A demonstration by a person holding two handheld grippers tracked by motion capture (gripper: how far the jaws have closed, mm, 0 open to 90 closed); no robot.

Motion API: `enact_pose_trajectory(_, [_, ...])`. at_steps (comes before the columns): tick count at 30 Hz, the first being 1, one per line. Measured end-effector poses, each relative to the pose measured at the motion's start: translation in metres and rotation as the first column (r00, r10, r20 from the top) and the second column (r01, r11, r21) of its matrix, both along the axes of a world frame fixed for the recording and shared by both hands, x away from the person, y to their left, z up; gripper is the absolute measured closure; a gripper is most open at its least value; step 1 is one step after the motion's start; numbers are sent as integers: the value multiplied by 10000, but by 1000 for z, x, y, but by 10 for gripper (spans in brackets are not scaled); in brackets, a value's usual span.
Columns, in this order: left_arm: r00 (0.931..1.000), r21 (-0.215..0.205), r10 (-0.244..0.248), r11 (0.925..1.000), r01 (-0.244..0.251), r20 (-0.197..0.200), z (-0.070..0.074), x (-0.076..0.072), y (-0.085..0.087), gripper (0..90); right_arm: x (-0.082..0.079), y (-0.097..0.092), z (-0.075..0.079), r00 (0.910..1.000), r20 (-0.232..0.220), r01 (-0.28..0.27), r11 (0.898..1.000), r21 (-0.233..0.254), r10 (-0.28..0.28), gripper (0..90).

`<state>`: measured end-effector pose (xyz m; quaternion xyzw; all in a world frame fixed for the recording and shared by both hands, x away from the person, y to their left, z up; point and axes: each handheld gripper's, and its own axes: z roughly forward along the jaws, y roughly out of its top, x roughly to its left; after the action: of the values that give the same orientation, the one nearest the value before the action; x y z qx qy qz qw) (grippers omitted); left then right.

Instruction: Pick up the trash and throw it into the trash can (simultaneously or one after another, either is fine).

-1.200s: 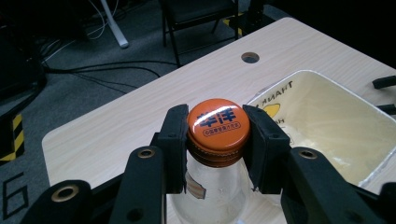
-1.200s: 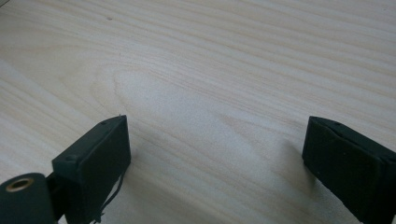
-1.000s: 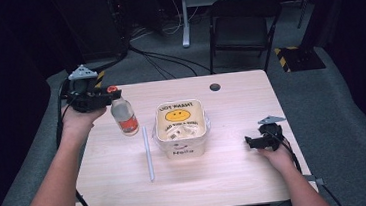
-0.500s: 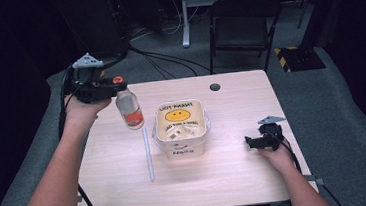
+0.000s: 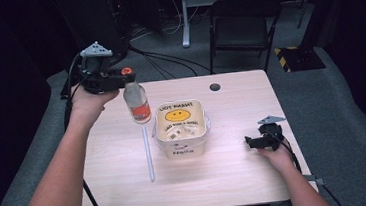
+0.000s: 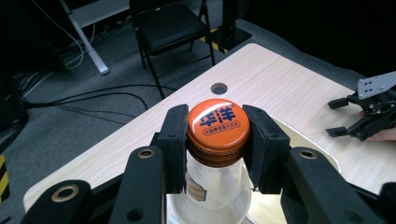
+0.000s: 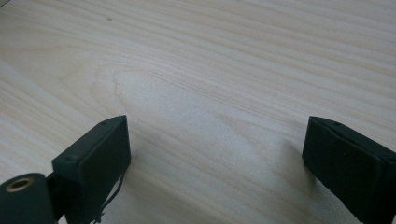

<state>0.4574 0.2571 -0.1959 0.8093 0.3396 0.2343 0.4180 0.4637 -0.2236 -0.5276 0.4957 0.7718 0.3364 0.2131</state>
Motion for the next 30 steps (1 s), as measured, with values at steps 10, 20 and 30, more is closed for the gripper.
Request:
enact_pose_trajectory(10, [9997,-3,-246,9997,246,20,1,5,-16,629,0,0,0,10000,-9,-2,10000,5,2,70])
enact_pose_trajectory(20, [9984,21,-561,9984,561,-28,2,8,-34,629,0,0,0,10000,0,-40,10000,-11,40,70])
enact_pose_trajectory(30, [9970,3,-768,9970,768,-118,-3,14,-52,629,1,0,0,10000,-19,-57,10000,-4,57,70])
